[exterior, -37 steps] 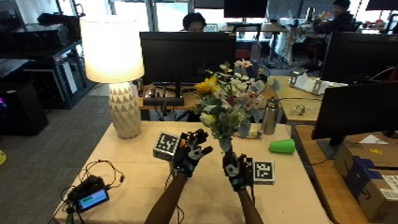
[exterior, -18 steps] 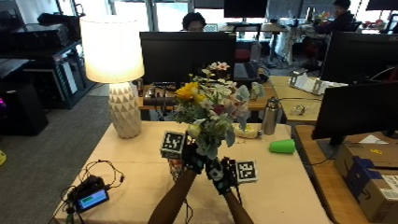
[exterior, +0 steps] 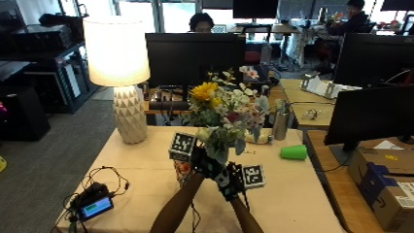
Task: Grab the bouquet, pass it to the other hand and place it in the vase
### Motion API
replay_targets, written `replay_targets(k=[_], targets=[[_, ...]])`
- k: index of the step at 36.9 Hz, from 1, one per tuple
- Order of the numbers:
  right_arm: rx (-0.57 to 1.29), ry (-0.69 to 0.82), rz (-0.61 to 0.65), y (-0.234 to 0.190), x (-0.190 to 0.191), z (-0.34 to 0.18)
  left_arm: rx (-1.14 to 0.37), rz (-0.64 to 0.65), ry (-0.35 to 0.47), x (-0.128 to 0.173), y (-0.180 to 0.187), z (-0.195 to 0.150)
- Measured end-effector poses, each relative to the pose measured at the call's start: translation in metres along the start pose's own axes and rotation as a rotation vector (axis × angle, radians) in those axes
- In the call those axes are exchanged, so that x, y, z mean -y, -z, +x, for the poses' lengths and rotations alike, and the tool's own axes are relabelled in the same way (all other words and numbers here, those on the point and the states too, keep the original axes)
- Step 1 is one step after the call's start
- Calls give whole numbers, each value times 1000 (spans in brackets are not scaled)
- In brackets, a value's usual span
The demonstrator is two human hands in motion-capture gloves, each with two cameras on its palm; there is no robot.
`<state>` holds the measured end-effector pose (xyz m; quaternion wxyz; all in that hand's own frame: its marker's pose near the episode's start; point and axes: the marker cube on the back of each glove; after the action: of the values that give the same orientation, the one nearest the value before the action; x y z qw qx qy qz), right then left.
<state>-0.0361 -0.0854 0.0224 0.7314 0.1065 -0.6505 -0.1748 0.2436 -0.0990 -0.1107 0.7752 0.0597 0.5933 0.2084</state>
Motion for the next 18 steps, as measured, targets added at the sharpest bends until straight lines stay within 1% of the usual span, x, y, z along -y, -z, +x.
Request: replay_targets(k=[2, 3, 5, 6, 7, 8, 10, 11, 13, 15, 18], targets=[[-5, -4, -6, 3, -2, -2, 14, -1, -43, 4, 2, 9], [-15, -13, -9, 6, -3, -1, 30, 3, -90, 9, 4, 14], [-32, -39, -13, 13, -7, 2, 80, 18, -251, 21, 12, 24], [-35, -51, -10, 16, -9, 3, 100, 27, -317, 27, 16, 29], [-38, -58, -4, 20, -10, 5, 101, 35, -327, 30, 20, 35], [-42, -61, 6, 25, -12, 7, 84, 42, -280, 31, 24, 42], [-58, -60, 31, 34, -14, 11, 43, 59, -152, 29, 32, 56], [-64, -59, 44, 39, -15, 13, 37, 70, -121, 29, 38, 62], [-62, -59, 64, 48, -18, 15, 45, 97, -109, 32, 51, 73], [-53, -62, 83, 56, -21, 14, 64, 131, -118, 37, 66, 82], [-53, -66, 117, 68, -26, 12, 99, 186, -162, 49, 95, 84]])
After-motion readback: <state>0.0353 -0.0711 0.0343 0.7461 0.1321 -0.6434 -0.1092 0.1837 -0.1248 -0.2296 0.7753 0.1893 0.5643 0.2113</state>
